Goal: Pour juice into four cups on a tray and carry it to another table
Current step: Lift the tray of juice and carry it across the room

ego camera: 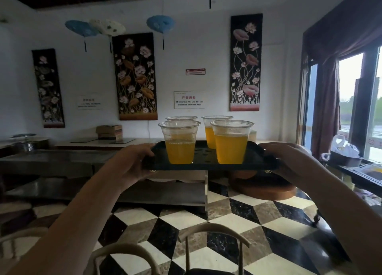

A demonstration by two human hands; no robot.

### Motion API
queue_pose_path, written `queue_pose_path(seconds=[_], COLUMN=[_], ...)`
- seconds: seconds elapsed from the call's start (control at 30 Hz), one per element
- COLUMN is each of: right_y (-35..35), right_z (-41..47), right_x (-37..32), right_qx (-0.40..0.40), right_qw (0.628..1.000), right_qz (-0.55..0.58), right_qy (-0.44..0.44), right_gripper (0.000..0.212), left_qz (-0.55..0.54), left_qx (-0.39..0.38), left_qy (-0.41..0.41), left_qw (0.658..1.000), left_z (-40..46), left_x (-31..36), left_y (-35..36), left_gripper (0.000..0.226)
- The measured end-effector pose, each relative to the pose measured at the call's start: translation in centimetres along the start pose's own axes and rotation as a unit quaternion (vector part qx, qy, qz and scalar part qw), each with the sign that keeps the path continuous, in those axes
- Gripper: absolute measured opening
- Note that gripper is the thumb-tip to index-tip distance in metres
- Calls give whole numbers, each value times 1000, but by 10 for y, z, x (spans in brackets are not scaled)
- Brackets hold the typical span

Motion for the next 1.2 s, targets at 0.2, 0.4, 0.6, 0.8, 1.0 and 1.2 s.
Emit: queue_pose_path(seconds=[0.2,0.4,0.6,0.8,1.0,1.2], right_y=[7,16,31,55,88,136], right_z=[-15,-39,-49,-61,-79,-98], right_x=[2,8,24,37,40,41], right_qx=[-60,-147,-204,-231,-292,-345], right_qw=[998,989,978,971,955,937], right_qz=[-9,-12,-40,-54,-53,-54], right_qy=[-4,11,4,18,24,32], right_gripper=[16,37,18,22,21,18], left_qz=[2,26,38,65,51,33], left_qx=[77,127,195,236,289,368], left_qy=[8,25,31,15,38,53], left_qw=[997,991,980,970,955,928], left_z=[-39,-89,-144,-192,-234,-283], left_x=[-2,-7,-13,-21,-20,-8], left_y=[-8,3,-2,-17,-37,-58], left_gripper=[49,38,47,48,45,29])
Point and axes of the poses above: each hand's wrist, its own z-axis towards the middle knuckle, its own y-axis out of the palm, x = y × z, the point moved 6 cm from there along z, towards the middle knuckle, and after that the axes turned 1 degree about -x, right-handed, at the moved point
